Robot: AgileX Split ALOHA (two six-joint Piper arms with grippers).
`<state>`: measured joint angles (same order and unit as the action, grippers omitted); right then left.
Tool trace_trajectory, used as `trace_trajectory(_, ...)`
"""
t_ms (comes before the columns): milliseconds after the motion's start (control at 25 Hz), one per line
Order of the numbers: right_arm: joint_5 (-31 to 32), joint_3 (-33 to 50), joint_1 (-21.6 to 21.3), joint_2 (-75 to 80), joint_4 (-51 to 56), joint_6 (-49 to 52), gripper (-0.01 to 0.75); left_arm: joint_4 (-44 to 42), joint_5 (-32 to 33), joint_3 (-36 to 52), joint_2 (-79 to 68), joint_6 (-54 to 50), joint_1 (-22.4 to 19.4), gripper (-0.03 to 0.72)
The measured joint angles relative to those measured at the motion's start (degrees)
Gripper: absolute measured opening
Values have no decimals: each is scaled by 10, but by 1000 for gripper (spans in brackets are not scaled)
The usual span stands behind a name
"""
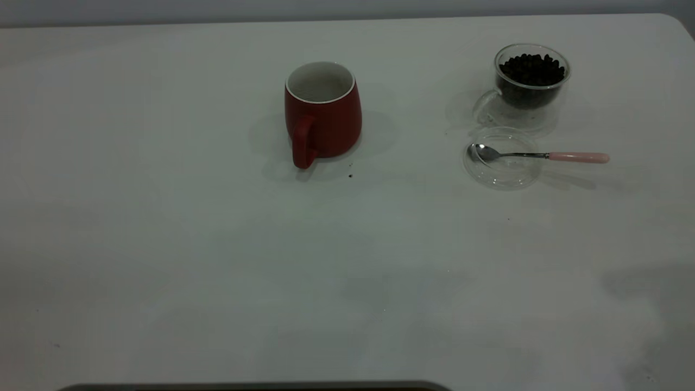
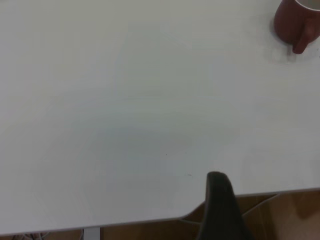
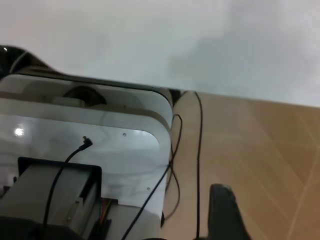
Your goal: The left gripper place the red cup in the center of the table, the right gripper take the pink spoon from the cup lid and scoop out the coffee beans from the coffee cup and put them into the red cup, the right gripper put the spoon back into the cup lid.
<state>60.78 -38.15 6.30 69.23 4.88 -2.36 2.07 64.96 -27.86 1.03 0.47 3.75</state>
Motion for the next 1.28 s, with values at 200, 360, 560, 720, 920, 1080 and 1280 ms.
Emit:
trace_trajectory(200,-74,106,0,-142,0,-2,488,0,0,0,0,1,0,538)
trace_trajectory(360,-143,137,0,-230,0,4,488,0,0,0,0,1,0,538)
trace_trajectory(560,-119,130,0,-324,8,9,488,0,0,0,0,1,0,538)
trace_trajectory(720,-87,118,0,-395,12,13,488,0,0,0,0,1,0,538)
trace_trajectory(920,9,107,0,-462,-4,30,488,0,0,0,0,1,0,538)
trace_trajectory(1080,38,107,-1,-508,-52,40,488,0,0,0,0,1,0,538)
trace_trajectory(1280,34,112,-40,-552,-61,62,488,0,0,0,0,1,0,538)
